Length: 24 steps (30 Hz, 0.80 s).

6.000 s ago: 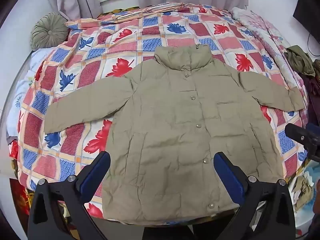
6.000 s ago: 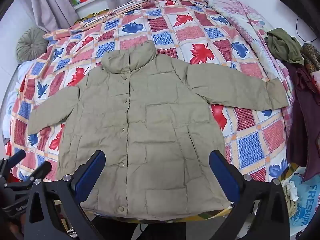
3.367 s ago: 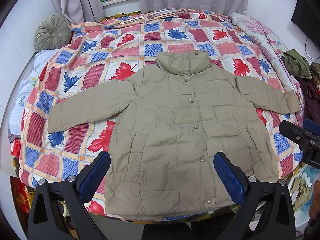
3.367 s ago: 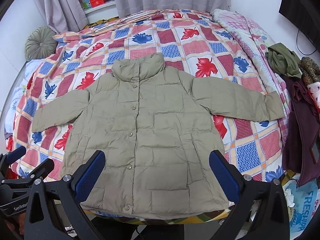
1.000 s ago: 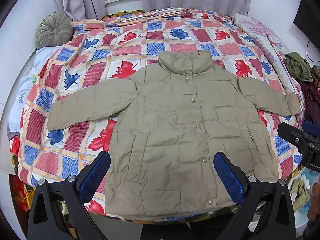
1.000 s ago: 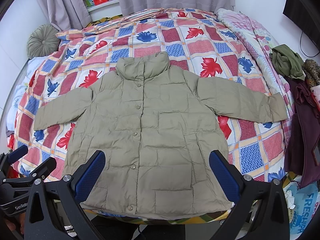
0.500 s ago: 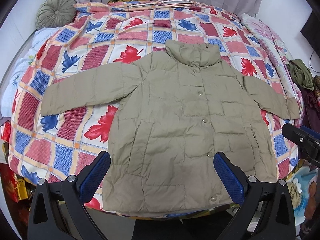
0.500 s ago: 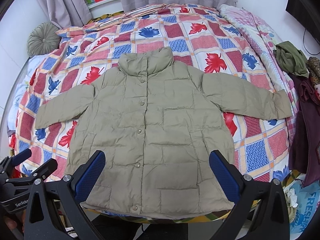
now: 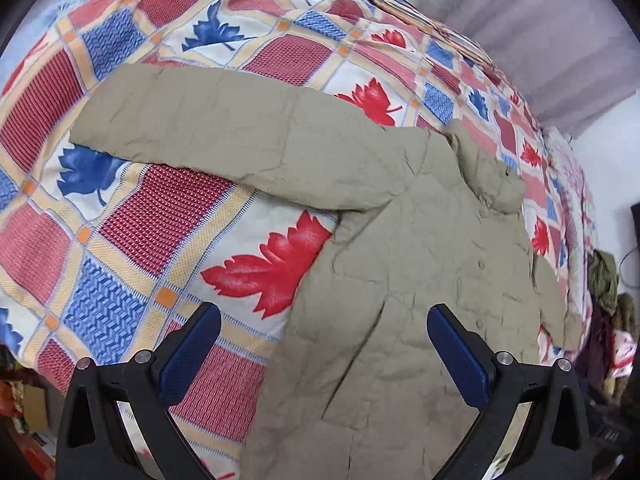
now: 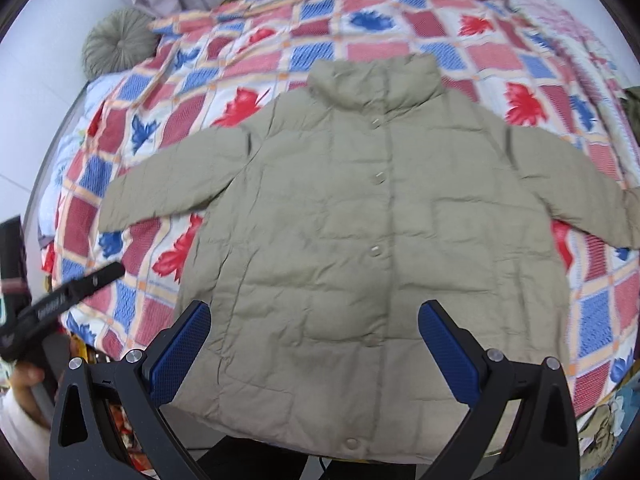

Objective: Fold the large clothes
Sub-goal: 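Grasp the jacket sleeve cuff with the left gripper and fold it across the body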

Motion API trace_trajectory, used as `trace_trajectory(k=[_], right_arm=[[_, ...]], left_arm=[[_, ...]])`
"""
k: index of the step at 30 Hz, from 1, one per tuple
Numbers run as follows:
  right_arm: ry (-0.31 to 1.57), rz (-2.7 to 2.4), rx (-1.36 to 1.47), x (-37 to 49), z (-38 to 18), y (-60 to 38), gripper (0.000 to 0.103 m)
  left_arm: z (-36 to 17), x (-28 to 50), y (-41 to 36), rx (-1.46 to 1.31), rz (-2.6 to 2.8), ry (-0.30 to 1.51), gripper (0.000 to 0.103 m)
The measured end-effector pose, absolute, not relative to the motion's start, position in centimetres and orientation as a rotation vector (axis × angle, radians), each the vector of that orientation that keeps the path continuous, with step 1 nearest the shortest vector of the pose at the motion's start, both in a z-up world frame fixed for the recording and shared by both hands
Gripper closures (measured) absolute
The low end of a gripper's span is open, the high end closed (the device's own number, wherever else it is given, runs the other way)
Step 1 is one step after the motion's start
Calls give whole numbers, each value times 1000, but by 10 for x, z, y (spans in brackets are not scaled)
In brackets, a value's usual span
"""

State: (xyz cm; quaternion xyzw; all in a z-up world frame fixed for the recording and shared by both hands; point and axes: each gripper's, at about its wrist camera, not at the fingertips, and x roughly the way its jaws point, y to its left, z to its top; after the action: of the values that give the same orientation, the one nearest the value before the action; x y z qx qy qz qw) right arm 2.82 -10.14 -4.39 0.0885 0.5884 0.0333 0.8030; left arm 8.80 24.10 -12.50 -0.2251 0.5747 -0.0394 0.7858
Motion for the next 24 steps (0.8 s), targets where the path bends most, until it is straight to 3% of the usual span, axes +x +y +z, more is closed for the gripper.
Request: trace_trajectory(k=[12, 21, 22, 24], right_arm=[[1369, 102, 181, 61, -127, -65, 0], [1327, 144, 232, 105, -160, -55, 0], [1317, 148, 245, 112, -162, -53, 0], [1295, 155, 265, 128, -164, -48, 0]], left_arm=[[-234, 186, 309, -856, -115, 1143, 0], [-243, 228, 352, -812, 21, 1049, 1], [-245, 233, 357, -777, 56, 1057, 5], [-253, 245, 362, -709, 86, 1109, 42]])
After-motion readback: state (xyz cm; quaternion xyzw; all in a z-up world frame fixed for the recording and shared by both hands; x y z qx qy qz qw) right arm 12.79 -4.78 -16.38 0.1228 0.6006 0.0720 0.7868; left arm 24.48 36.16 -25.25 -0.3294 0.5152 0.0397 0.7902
